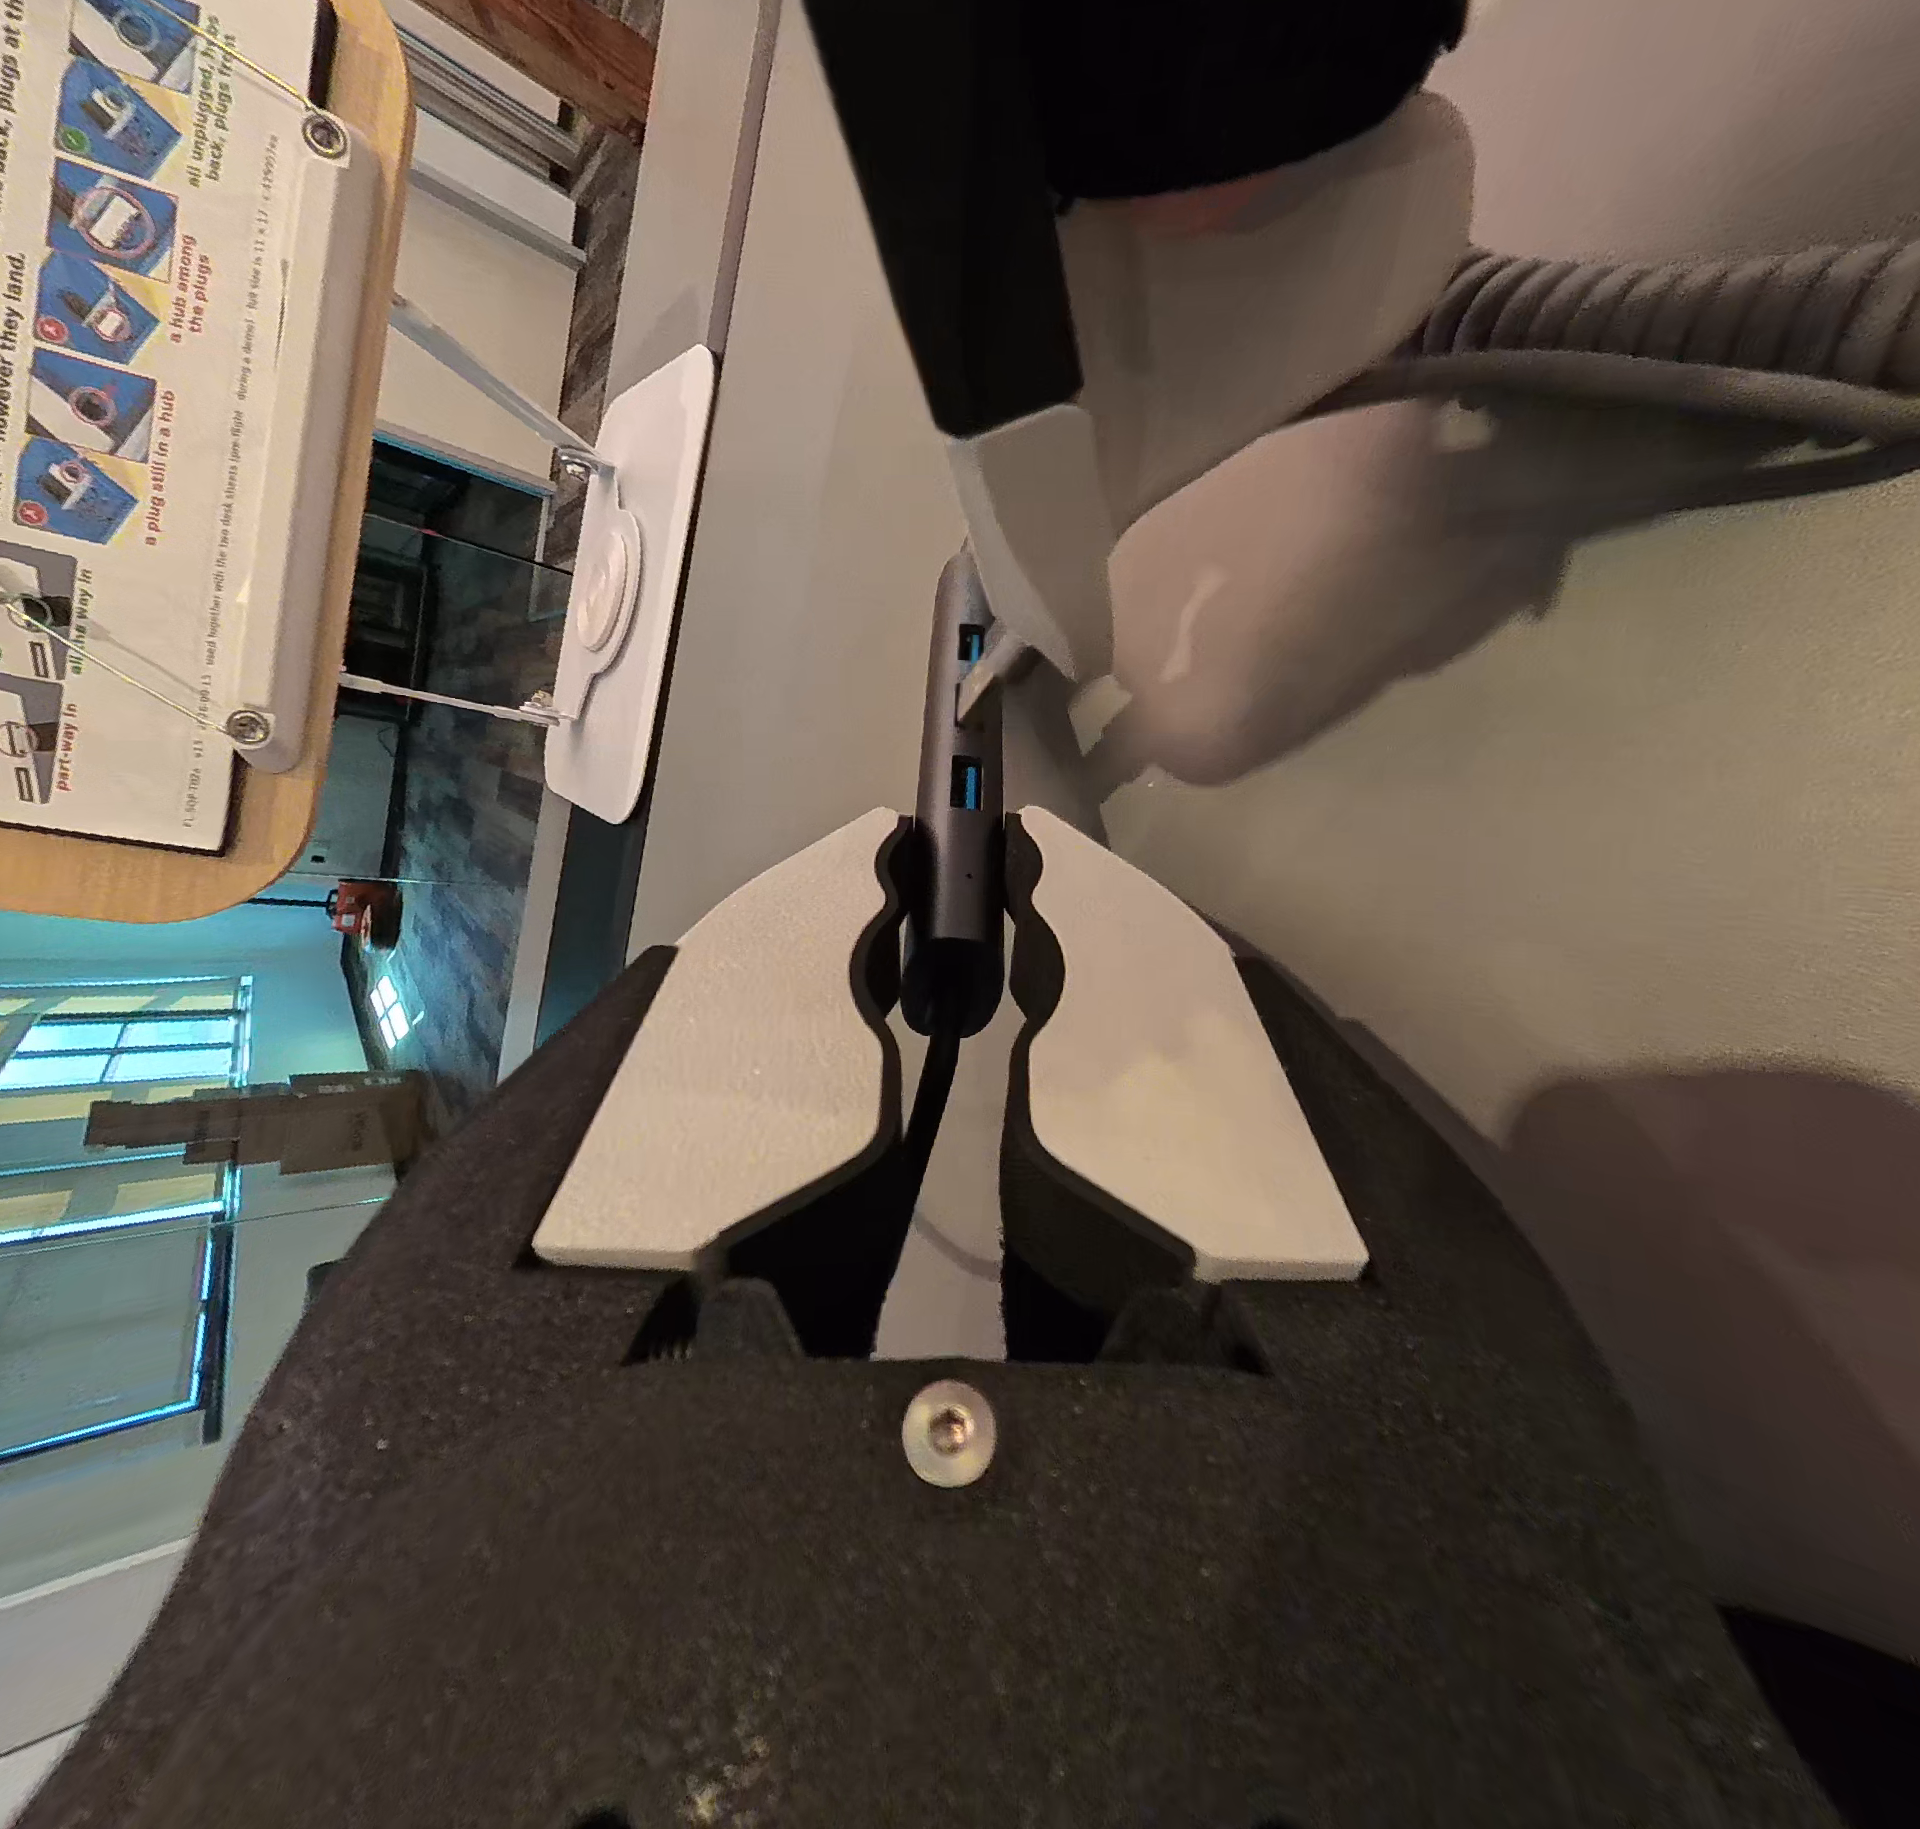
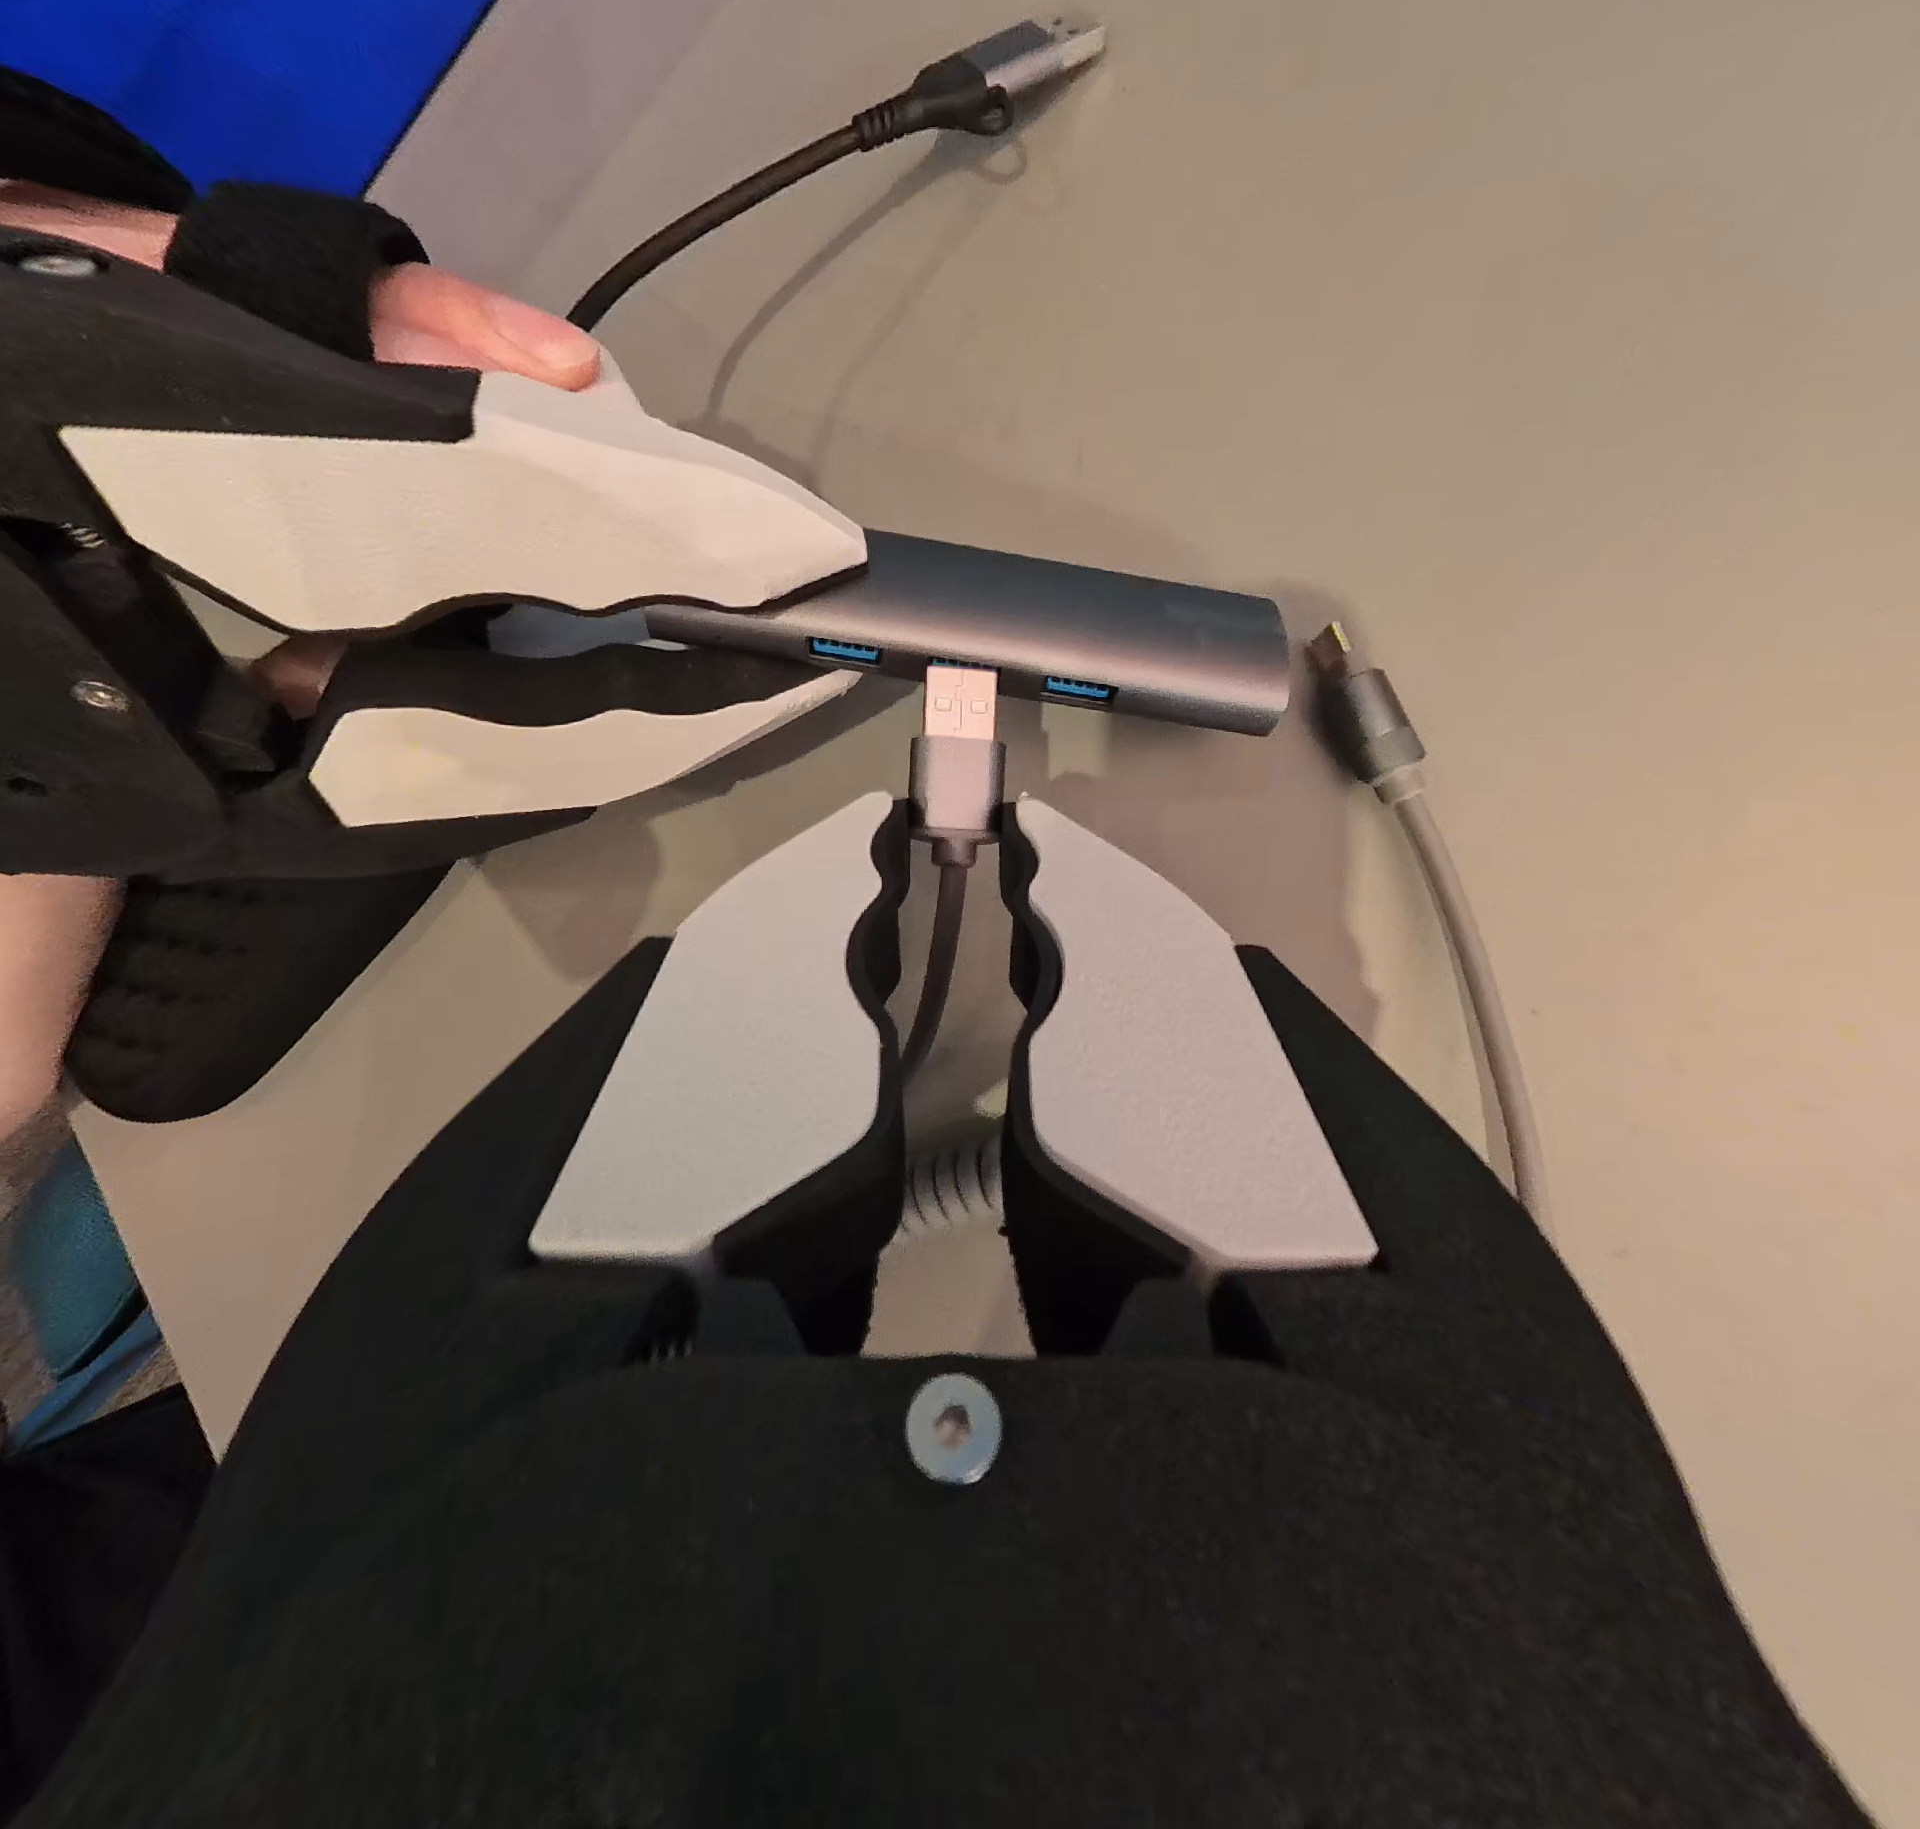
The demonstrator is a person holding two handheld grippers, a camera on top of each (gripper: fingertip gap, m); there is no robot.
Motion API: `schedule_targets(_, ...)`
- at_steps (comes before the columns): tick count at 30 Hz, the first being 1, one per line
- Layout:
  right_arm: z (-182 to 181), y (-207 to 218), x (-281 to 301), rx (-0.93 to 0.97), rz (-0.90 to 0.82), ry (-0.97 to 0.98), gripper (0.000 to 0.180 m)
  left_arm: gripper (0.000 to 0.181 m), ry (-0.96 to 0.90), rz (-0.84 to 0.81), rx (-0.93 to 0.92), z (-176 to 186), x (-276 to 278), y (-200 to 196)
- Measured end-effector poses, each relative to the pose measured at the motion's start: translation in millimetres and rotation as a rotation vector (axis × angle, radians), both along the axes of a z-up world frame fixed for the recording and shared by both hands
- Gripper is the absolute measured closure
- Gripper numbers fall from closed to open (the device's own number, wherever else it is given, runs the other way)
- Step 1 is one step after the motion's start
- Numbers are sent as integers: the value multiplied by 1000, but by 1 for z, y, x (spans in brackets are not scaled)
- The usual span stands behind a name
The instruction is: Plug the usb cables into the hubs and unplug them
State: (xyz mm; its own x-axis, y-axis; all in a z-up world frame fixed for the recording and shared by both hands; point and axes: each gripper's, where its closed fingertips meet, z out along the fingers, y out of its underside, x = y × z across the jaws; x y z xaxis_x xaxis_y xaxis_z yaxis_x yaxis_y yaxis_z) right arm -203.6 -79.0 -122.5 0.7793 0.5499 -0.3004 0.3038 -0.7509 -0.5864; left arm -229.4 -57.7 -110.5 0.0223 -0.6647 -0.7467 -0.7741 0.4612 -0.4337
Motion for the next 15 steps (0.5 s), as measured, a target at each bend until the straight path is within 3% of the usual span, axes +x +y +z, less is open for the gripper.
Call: schedule_targets(15, 0, -3, 3, -72, -2, -1, 164, 165, 76, -48, 78, -3, 3, -6)
